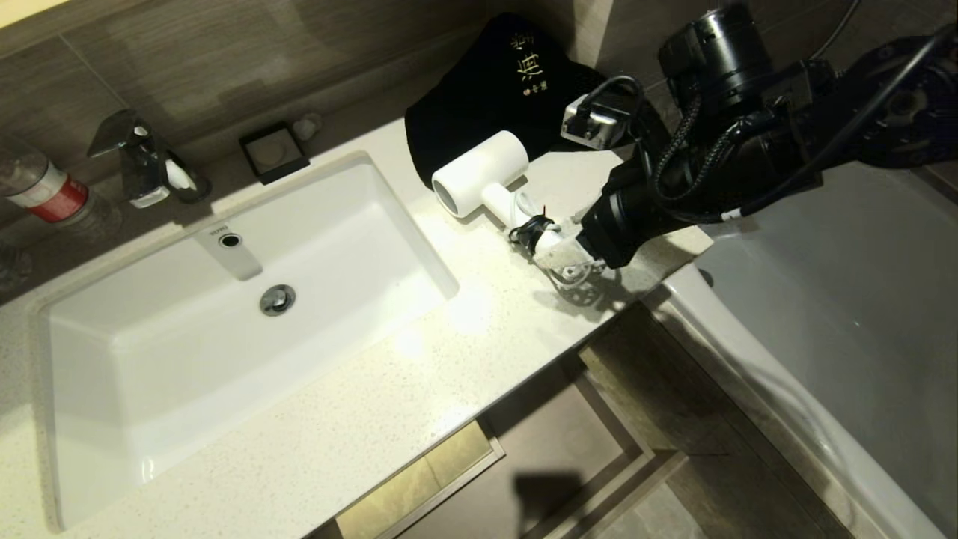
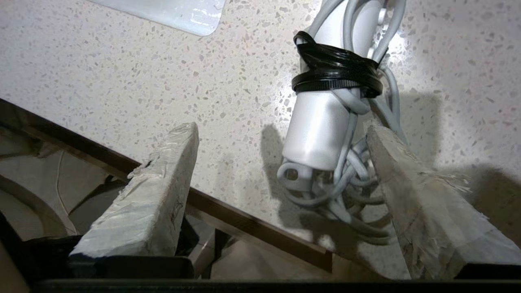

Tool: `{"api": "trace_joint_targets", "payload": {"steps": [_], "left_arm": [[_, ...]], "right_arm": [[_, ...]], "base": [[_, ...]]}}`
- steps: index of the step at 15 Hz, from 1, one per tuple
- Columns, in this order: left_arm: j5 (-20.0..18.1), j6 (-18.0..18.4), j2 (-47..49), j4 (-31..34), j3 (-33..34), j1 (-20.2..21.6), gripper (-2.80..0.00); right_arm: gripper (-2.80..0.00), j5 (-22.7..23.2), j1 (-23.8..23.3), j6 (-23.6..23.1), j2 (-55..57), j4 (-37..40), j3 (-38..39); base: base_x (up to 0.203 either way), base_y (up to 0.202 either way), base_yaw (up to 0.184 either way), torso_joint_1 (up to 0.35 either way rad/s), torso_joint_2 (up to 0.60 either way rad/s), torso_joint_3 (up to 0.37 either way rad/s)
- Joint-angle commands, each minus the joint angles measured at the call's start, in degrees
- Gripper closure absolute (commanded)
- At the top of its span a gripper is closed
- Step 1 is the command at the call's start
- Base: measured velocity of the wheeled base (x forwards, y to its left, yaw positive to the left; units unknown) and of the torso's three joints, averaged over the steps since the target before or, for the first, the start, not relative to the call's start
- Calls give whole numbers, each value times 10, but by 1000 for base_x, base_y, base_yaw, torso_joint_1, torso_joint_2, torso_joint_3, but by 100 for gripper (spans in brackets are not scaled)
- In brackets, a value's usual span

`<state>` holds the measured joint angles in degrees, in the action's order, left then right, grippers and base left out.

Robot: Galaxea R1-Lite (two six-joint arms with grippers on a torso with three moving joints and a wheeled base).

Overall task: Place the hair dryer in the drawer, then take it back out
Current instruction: Pick up the hairdryer

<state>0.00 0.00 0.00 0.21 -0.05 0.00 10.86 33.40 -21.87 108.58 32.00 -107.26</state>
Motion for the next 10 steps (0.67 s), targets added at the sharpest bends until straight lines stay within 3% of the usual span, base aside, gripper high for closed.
{"api": "trace_joint_targets", "payload": {"steps": [1, 10], "left_arm": [[0, 0, -1, 0, 0, 0, 0], [0, 0, -1, 0, 0, 0, 0]], "right_arm": [[-280, 1, 0, -5, 24, -4, -4], [-280, 0, -13, -40, 92, -104, -8]], "base": [[0, 0, 0, 0, 0, 0], [0, 0, 0, 0, 0, 0]]}}
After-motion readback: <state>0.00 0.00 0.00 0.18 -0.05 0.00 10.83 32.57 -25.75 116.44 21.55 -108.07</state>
